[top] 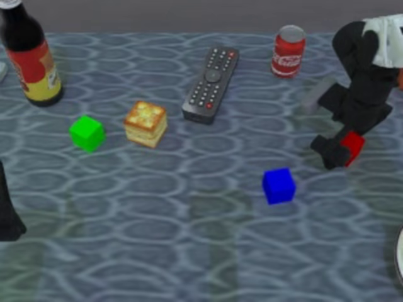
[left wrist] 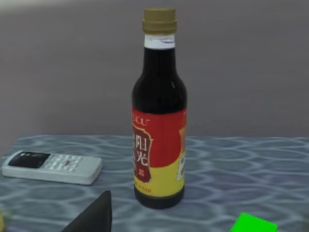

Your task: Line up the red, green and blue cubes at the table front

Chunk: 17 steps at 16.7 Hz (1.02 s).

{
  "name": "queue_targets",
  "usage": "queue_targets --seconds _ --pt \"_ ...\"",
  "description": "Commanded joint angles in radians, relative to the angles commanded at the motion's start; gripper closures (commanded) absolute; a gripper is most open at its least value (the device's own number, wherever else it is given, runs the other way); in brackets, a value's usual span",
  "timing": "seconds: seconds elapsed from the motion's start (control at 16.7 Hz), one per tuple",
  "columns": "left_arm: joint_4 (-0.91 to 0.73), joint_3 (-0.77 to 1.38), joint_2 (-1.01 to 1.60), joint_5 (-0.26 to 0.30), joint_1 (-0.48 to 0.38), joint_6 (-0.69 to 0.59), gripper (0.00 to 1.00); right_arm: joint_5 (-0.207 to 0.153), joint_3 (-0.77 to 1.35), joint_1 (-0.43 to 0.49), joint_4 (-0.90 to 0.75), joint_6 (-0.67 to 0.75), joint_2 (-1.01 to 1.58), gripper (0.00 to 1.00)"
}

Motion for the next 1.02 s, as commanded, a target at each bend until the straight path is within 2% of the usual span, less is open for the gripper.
queue_targets --seconds 0.66,1.02 --pt "0.000 0.000 0.000 0.000 0.000 0.000 0.00 0.000 0.000 0.000 0.000 0.000 0.000 0.98" --pt "0.000 0.000 0.000 0.000 0.000 0.000 0.00 0.000 0.000 0.000 0.000 0.000 0.000 1.00"
